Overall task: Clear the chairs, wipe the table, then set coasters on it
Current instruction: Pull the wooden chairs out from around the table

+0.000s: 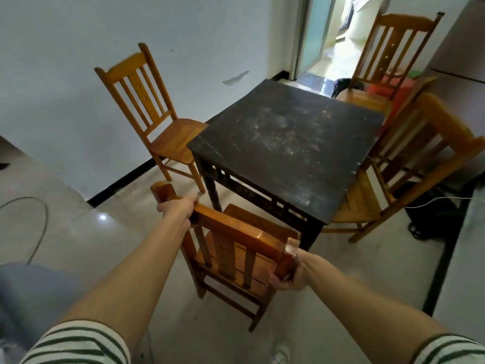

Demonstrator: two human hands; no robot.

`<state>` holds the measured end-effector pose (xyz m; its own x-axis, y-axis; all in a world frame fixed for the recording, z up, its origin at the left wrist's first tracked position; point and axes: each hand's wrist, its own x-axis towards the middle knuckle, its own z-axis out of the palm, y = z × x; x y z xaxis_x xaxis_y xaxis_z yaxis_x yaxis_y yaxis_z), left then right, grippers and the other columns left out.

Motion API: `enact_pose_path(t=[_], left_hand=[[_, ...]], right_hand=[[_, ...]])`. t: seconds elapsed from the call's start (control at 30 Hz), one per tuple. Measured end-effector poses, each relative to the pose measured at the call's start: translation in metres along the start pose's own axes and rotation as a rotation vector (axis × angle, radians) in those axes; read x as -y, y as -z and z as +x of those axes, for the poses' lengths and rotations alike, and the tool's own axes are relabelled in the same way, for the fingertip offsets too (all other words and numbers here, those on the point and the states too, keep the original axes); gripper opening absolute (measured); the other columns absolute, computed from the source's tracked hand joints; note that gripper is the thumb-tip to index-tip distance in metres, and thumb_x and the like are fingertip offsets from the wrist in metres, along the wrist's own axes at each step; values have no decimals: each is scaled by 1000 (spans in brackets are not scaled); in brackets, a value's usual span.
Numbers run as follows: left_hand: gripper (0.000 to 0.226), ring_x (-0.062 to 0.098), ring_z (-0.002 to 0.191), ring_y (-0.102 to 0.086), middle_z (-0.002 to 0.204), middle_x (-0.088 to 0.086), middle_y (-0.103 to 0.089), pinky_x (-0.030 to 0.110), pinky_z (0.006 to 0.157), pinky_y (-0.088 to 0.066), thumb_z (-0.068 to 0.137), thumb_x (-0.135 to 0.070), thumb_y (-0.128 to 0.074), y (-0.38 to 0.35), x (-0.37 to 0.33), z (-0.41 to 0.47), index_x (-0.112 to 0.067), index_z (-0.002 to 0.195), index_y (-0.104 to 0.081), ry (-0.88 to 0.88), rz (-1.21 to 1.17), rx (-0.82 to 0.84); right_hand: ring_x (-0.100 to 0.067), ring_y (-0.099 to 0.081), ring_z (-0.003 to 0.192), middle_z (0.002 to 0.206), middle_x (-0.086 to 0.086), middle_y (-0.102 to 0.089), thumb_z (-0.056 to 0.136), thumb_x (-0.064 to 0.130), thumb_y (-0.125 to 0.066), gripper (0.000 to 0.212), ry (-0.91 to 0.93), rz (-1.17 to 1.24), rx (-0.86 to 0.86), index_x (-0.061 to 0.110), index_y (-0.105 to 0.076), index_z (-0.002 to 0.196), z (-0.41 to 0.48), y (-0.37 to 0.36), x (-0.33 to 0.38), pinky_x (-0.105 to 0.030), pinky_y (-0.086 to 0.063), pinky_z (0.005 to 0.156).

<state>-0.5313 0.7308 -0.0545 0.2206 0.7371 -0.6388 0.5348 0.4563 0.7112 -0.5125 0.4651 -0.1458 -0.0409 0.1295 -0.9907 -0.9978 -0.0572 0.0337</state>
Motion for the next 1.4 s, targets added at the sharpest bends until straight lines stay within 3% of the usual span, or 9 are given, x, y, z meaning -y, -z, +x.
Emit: enact_pose_path(t=[0.2, 0.33, 0.47, 0.6, 0.7, 0.87, 0.97, 1.13, 1.4], left_hand=[[88, 32, 93, -66, 108, 16, -60, 49, 85, -57, 80, -23, -77, -26, 1, 11, -19, 145, -18, 24, -36, 4], [89, 32, 101, -63, 117, 15, -59, 50, 93, -54, 78, -25, -78, -42, 3, 17, -21, 144, -18, 38, -59, -18], [101, 39, 113, -60, 127, 17, -57, 58, 97, -49, 72, -35, -81, -63, 4, 23, -31, 146, -13, 94, -73, -44], [106, 43, 127, -49, 144, 17, -43, 59, 104, -42, 75, -45, -77, -86, 13, 10, -30, 150, -4, 110, -28, -50], [110, 44, 129, -47, 147, 17, -40, 60, 107, -37, 79, -45, -74, -95, 28, 7, -27, 153, 5, 94, 11, -18], [101, 42, 127, -50, 145, 19, -43, 56, 107, -40, 83, -34, -72, -84, 47, 18, -26, 152, 2, 100, -17, 0], [101, 41, 125, -52, 145, 20, -44, 53, 107, -41, 86, -31, -70, -75, 56, 22, -23, 152, 6, 120, -13, 48], [98, 39, 123, -55, 143, 17, -46, 54, 105, -43, 86, -35, -69, -90, 53, 20, -26, 152, 3, 124, -62, 69], [101, 38, 127, -52, 145, 16, -45, 56, 108, -38, 84, -39, -70, -123, 50, 18, -28, 152, 4, 113, -82, 9]], right_hand=[[-36, -64, 65, 96, -22, -62, 72, 23, -74, 45, 103, -96, -70, -1, -60, 107, 0, 5, 32, -39, -57, 46], [-37, -64, 85, 100, -21, -64, 85, 27, -67, 35, 213, -57, -100, -1, -58, 103, -4, 9, 51, -42, -59, 58], [-40, -65, 82, 113, -23, -64, 87, 29, -63, 41, 289, -20, -168, 7, -56, 122, -5, 15, 77, -43, -57, 49], [-35, -57, 64, 72, -20, -66, 87, 30, -56, 33, 316, 34, -225, -3, -57, 83, -24, 25, 96, -33, -51, 39], [-35, -59, 57, 54, -23, -63, 89, 28, -53, 35, 312, 63, -229, -5, -54, 77, -27, 33, 100, -31, -49, 36], [-35, -60, 66, 89, -23, -61, 91, 24, -53, 27, 297, -21, -191, -2, -56, 98, 3, 38, 92, -31, -54, 39], [-34, -64, 49, 92, -25, -62, 91, 27, -54, 30, 234, -13, -185, -2, -56, 99, 21, 40, 91, -33, -53, 37], [-34, -62, 80, 102, -23, -63, 85, 22, -59, 26, 315, 43, -185, 0, -58, 99, 28, 48, 110, -37, -57, 48], [-33, -62, 75, 99, -19, -63, 85, 28, -62, 31, 368, 70, -181, 0, -58, 99, 24, 59, 142, -37, -57, 72]])
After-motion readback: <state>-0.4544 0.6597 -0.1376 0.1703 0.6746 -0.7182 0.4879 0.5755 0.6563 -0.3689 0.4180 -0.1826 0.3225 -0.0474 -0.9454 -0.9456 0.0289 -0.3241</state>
